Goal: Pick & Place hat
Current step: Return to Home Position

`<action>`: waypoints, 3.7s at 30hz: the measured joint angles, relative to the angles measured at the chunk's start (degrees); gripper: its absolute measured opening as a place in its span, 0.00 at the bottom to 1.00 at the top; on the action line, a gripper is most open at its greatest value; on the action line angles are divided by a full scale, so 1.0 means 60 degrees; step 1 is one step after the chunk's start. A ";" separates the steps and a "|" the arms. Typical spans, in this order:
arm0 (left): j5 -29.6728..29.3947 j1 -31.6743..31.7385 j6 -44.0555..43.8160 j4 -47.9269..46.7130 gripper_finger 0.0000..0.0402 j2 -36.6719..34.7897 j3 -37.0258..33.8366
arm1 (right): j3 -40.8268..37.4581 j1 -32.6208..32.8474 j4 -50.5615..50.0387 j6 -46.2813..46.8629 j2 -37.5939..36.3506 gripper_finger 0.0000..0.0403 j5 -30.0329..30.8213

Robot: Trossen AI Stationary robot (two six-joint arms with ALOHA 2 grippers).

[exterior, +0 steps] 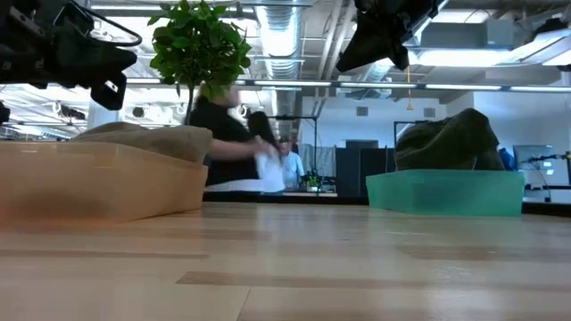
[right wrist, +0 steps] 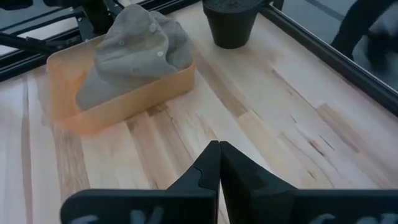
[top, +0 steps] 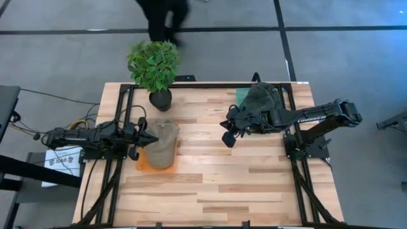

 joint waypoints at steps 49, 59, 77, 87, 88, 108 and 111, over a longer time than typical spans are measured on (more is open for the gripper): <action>0.0011 -0.0004 0.0026 0.0004 0.00 0.0007 0.0004 | -0.6541 0.1461 0.4148 -0.1583 -0.3489 0.00 -0.0233; 0.0000 -0.0003 0.0018 0.0007 0.00 0.0007 0.0007 | -0.7999 0.0979 0.4466 -0.2555 -0.6081 0.00 -0.0535; 0.0005 0.0000 0.0011 0.0005 0.00 0.0007 0.0011 | -0.9569 -0.1311 0.5101 -0.2783 -0.9532 0.00 -0.3004; 0.0011 0.0000 0.0011 0.0004 0.00 0.0007 0.0011 | -0.9628 -0.1290 0.3375 -0.2073 -1.1596 0.00 -0.2835; 0.0009 0.0000 0.0011 0.0007 0.00 0.0007 0.0011 | -0.9628 -0.1286 0.3200 -0.2001 -1.1790 0.00 -0.2753; 0.0011 -0.0003 0.0014 0.0004 0.00 0.0005 0.0011 | -0.9539 0.0320 0.2675 -0.2233 -1.2845 0.00 -0.2124; 0.0011 -0.0003 0.0015 0.0005 0.00 0.0007 0.0011 | -0.9409 0.0342 0.2174 -0.2245 -1.2845 0.00 -0.2037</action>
